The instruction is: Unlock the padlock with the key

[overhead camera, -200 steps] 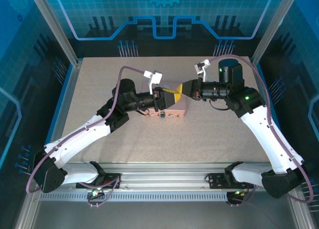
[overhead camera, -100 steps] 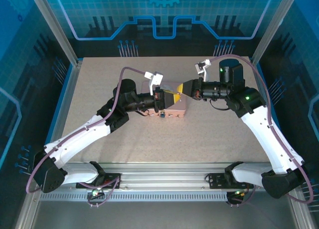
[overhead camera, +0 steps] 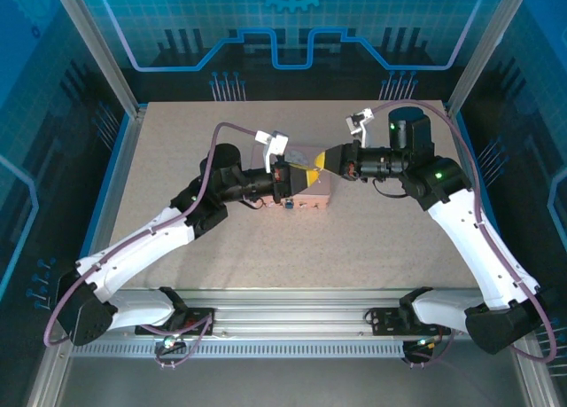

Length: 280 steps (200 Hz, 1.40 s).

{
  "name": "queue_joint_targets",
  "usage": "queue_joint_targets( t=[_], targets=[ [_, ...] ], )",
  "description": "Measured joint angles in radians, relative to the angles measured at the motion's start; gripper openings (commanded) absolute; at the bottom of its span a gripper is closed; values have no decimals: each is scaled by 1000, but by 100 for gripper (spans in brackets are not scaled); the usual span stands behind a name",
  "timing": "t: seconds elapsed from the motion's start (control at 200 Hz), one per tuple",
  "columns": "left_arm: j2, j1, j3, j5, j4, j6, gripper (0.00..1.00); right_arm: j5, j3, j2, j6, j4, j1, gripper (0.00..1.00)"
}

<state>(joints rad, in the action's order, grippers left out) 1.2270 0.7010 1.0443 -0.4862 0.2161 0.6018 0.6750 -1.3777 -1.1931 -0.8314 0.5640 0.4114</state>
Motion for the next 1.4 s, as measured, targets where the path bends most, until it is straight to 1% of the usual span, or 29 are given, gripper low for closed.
queue_joint_targets(
  t=[0.035,0.175,0.25,0.545,0.68,0.74,0.841,0.926,0.961,1.191,1.226,1.241,1.306,1.336,1.401],
  targets=[
    [-1,1,0,1,-2,-1,8,3,3,2,0,-1,0,0],
    [-3,2,-2,1,-3,-2,8,8,6,4,-4,-3,0,0],
    [-3,2,-2,1,-2,-3,12,8,6,5,-6,-4,0,0],
    [-11,2,-8,3,-4,-3,10,8,8,8,-7,-5,-1,0],
    [-15,2,-15,3,-7,-2,13,7,16,11,-8,-5,-2,0],
    [-20,2,-21,3,-18,-3,12,5,17,13,-11,-8,-8,0],
    [-26,2,-29,3,-33,-3,11,1,17,19,-15,-15,-17,0],
    [-30,2,-30,3,-32,-3,6,-2,17,20,-16,-16,-18,0],
    [-32,2,-30,3,-32,-1,0,-2,18,20,-18,-16,-18,0],
    [-34,2,-30,8,-40,-8,0,-1,32,23,-26,-33,-18,0],
    [-34,2,-30,12,-47,-10,0,-1,36,23,-26,-37,-18,4],
    [-34,2,-29,13,-50,-11,0,-1,39,23,-26,-38,-18,8],
    [-34,2,-22,23,-76,-22,0,-2,48,24,-29,-39,-19,28],
    [-33,2,-15,27,-94,-27,0,-3,53,25,-26,-40,-21,35],
    [-29,2,11,47,-155,-45,0,-11,62,30,-13,-40,-32,42]
  ],
)
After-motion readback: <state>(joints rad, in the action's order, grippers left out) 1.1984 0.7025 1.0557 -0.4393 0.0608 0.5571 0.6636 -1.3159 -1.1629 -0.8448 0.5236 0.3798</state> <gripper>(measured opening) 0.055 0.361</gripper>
